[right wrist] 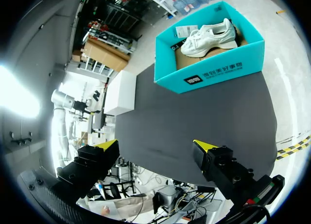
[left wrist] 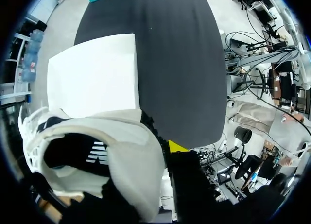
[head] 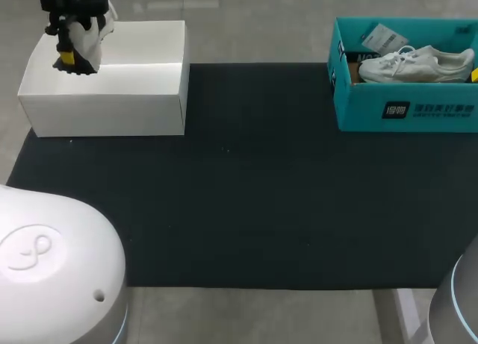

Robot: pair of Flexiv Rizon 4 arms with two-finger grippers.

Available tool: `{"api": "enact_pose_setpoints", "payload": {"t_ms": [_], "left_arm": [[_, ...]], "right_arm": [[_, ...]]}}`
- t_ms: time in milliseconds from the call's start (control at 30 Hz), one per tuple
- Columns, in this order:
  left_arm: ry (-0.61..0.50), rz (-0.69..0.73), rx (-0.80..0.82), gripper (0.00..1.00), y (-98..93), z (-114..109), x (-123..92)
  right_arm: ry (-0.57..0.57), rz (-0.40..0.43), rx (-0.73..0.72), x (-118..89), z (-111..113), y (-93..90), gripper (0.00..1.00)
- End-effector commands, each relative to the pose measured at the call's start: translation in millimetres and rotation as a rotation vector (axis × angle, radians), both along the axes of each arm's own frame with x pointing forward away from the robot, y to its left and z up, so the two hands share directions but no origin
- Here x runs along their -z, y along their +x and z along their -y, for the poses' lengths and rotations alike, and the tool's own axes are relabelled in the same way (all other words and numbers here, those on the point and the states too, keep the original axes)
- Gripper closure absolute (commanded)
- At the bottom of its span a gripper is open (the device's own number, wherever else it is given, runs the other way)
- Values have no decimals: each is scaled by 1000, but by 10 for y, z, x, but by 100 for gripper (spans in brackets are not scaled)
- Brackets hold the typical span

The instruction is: Take the shoe out of the shoebox, open the shoe tongue, remove and reinsert the insole, then place the shoe into the shoebox

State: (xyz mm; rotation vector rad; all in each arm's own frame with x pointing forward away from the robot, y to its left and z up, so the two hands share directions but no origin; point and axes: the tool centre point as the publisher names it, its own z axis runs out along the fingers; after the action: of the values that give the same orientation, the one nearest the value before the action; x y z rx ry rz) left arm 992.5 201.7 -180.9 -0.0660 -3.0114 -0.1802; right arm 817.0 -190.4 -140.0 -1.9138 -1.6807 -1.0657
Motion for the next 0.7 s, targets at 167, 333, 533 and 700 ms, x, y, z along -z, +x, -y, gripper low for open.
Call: {"api": "enact_pose_setpoints", "payload": {"t_ms": [167,333,533,700], "left_arm": [[-14,4,62,100,323,-478,52],[-32,4,48,100,465,-771,46],[-75,-28,75,100,505,-1061,12],[-48,-54,95,100,524,-1205,86]], "right_arm": [[-1,0,1,3,-4,-5,0],[-1,0,1,3,-4,-5,0],[-1,0,1,3,-4,-5,0],[-1,0,1,3,-4,-5,0]]}}
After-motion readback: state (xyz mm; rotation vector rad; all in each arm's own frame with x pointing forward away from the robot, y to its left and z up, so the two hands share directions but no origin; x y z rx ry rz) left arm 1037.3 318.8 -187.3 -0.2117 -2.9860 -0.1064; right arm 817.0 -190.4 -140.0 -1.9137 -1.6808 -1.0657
